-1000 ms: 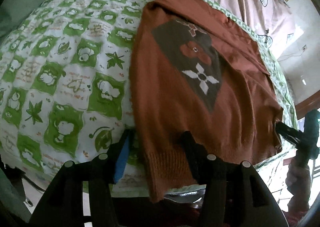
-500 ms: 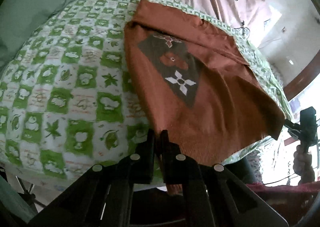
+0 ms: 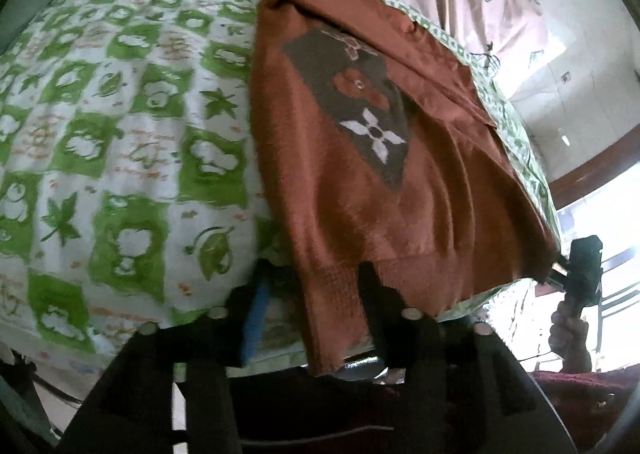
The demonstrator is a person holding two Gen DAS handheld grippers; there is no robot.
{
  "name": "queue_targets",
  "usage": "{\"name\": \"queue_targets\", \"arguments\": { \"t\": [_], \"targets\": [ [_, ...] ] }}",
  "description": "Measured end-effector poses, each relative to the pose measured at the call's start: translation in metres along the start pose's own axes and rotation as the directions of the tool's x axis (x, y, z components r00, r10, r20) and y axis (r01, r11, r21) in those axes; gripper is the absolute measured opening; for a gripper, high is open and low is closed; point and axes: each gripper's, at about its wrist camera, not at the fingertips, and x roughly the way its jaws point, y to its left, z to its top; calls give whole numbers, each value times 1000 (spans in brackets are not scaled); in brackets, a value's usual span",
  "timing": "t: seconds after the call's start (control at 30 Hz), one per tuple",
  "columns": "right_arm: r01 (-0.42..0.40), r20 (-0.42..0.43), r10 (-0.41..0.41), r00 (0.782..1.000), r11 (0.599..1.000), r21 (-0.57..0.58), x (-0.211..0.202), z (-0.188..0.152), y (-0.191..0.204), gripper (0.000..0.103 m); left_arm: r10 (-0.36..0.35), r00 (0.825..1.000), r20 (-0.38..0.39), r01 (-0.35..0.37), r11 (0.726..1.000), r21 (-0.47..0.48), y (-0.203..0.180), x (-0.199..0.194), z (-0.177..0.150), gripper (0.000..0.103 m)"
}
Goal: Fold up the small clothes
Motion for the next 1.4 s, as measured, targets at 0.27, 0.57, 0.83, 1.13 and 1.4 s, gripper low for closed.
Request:
{"name": "queue_targets", "arguments": {
  "t": [0.27, 0.57, 0.83, 1.13, 1.4],
  "targets": [
    [-108, 75, 102, 992, 991, 83, -25, -2, -17, 68, -11, 1000, 21, 11, 1000, 11, -5, 7, 4, 54],
    [-109, -39, 109, 993, 994, 7, 42, 5, 11, 67, -47, 998, 35, 47, 999, 18, -9, 16, 15, 53],
    [-260, -94, 255, 962, 964, -53, 38, 10, 31, 10, -59, 991, 121, 47, 994, 99, -19, -16, 14, 4],
    [-129, -173, 115, 978, 989, -70, 43, 9, 15, 13, -65, 995, 76, 60, 996, 60, 10, -15, 18, 5],
    [-142, -132, 131, 983, 987, -80, 44, 11, 18, 70, -66, 998, 14, 64, 995, 79, 9, 8, 18, 42]
  ]
}}
